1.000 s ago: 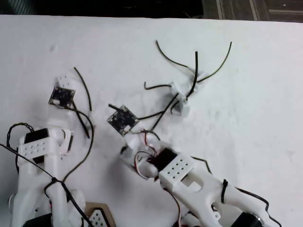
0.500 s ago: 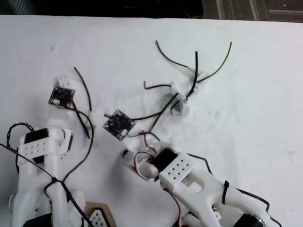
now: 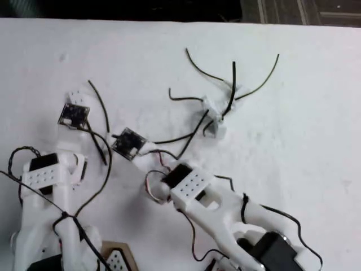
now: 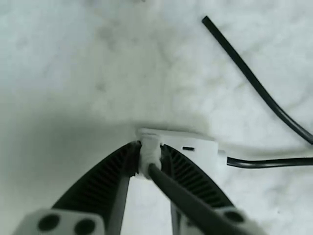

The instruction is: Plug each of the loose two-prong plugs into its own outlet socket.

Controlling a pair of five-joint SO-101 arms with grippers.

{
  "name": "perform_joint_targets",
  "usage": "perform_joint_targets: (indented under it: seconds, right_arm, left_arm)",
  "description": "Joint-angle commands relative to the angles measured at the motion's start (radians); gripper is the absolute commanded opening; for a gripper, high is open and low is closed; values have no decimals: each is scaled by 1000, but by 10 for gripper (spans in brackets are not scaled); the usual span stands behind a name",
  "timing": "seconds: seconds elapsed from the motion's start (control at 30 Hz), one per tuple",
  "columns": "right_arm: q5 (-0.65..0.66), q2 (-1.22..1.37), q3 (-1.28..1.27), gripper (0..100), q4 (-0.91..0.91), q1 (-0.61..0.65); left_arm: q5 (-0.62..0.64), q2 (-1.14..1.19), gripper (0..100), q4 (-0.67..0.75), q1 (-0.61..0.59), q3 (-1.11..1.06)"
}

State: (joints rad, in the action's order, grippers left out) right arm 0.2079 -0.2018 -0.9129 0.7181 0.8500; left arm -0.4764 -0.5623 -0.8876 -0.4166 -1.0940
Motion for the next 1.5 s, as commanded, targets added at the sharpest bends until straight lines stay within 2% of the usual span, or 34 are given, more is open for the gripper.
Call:
perform_joint_targets:
  seconds: [0.0, 0.53, 0.67, 0.77, 0.87, 1.1, 1.23, 1.47]
  right_arm:
    - [5, -12, -46, 16, -13, 1]
    - [9, 21, -63, 16, -8, -1]
    - [8, -47, -44, 16, -1, -7]
    - [9, -156, -9, 16, 33, -70]
    - [12, -228, 55, 16, 82, -183]
    - [126, -229, 176, 17, 85, -389]
    - [132, -220, 265, 17, 85, -479]
    - [132, -111, 348, 17, -102, -515]
  left_arm:
    - [2, -28, 23, 11, -7, -2]
    - [0, -28, 24, 11, -7, -3]
    - [0, -28, 24, 11, -7, -3]
    - [0, -28, 24, 11, -7, -3]
    - [0, -28, 24, 11, -7, -3]
    - [0, -28, 24, 11, -7, -3]
    - [0, -28, 24, 11, -7, -3]
    - [0, -28, 24, 11, -4, -3]
